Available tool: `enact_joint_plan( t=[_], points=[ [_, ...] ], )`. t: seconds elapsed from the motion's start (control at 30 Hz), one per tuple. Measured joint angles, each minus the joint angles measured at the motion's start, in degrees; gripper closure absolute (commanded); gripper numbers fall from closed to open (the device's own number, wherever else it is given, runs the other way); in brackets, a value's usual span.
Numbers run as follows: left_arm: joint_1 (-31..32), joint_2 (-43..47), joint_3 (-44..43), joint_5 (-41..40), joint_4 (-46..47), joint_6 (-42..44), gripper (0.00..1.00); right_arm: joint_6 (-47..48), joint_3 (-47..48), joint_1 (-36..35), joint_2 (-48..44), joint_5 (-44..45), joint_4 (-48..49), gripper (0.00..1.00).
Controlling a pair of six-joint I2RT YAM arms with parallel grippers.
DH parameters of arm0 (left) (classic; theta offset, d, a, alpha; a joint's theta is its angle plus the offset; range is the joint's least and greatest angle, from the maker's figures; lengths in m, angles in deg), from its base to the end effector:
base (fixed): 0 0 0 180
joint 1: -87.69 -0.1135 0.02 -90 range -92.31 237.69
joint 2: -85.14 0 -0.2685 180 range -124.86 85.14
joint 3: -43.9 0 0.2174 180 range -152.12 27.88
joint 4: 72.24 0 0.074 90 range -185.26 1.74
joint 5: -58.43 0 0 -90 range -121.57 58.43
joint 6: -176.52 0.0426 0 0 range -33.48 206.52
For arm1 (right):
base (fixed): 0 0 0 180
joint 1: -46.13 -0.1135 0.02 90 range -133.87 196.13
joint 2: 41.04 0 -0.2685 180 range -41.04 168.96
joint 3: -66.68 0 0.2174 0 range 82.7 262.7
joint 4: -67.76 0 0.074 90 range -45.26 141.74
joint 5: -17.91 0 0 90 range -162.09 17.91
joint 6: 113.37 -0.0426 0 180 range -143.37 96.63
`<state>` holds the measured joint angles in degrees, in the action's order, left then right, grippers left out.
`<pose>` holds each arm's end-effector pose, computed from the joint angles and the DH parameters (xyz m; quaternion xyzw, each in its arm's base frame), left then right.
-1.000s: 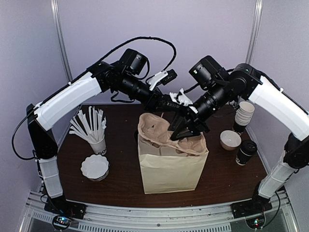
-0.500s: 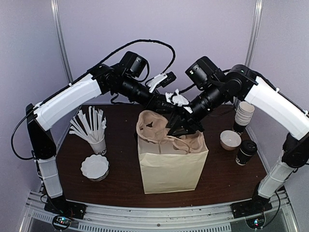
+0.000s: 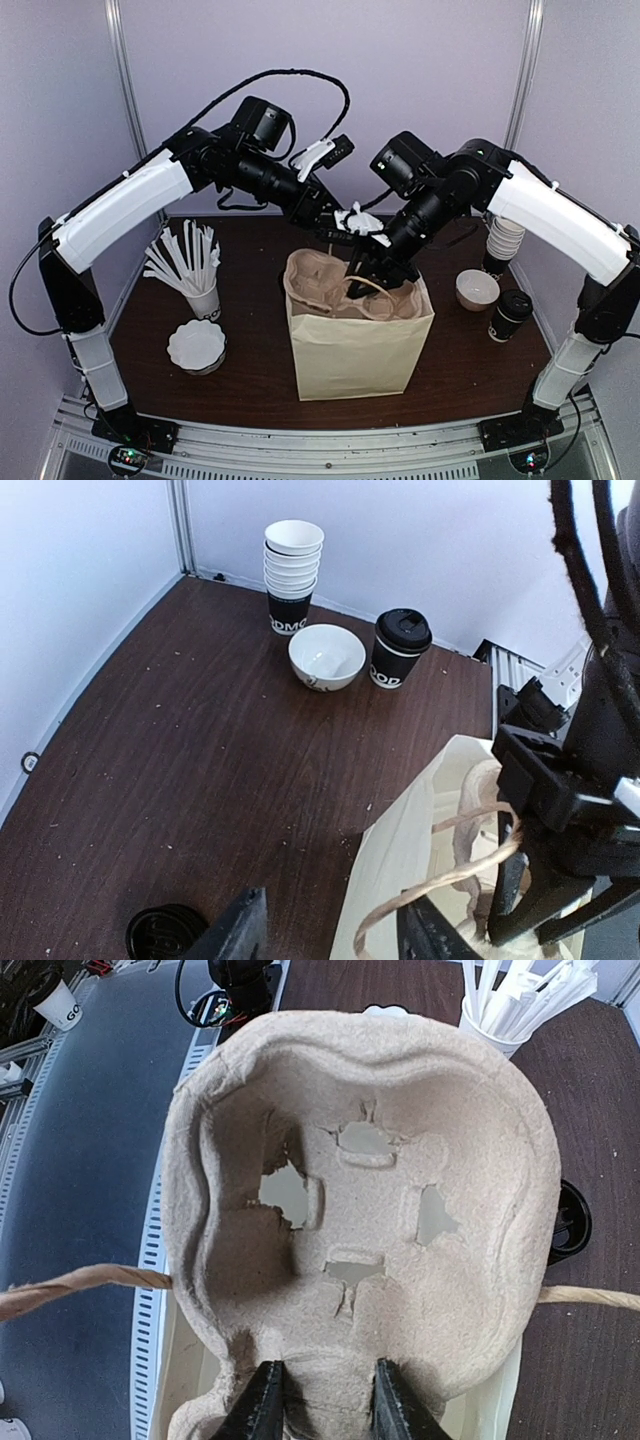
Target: Pack the takeout coffee
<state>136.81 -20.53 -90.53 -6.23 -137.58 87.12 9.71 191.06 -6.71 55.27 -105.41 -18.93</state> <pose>0.2306 -0.2943 0.4096 0.4558 0.7493 -0.3588 0.3193 0.1616 0.2520 0.3891 -0.6853 0.6221 0.3164 0.2079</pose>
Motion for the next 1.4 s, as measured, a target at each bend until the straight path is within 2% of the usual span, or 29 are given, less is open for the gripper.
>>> enact_joint_plan(
  t=[0.27, 0.83, 0.97, 1.13, 1.4],
  points=[
    [-1.0, 4.1, 3.7, -1.6, 1.2, -0.1, 0.46, 0.4, 0.0, 0.0, 0.6, 0.8, -3.5, 0.7],
    [-1.5, 9.6, 10.4, -1.3, 3.8, -0.1, 0.44, 0.1, 1.1, 0.0, 5.0, 4.9, -8.9, 0.7],
    [-1.5, 10.8, 11.1, -1.5, 4.5, 0.0, 0.38, 0.2, 1.1, 0.0, 5.2, 5.1, -9.7, 0.7],
    [-1.5, 13.2, 12.9, -1.5, 5.7, 0.2, 0.36, 0.0, 0.9, -0.6, 6.6, 6.1, -9.6, 0.7],
    [-1.8, 17.5, 17.4, -4.5, 6.7, 0.8, 0.35, -0.5, -3.1, -2.2, 7.1, 12.8, -5.6, 0.7]
  ],
)
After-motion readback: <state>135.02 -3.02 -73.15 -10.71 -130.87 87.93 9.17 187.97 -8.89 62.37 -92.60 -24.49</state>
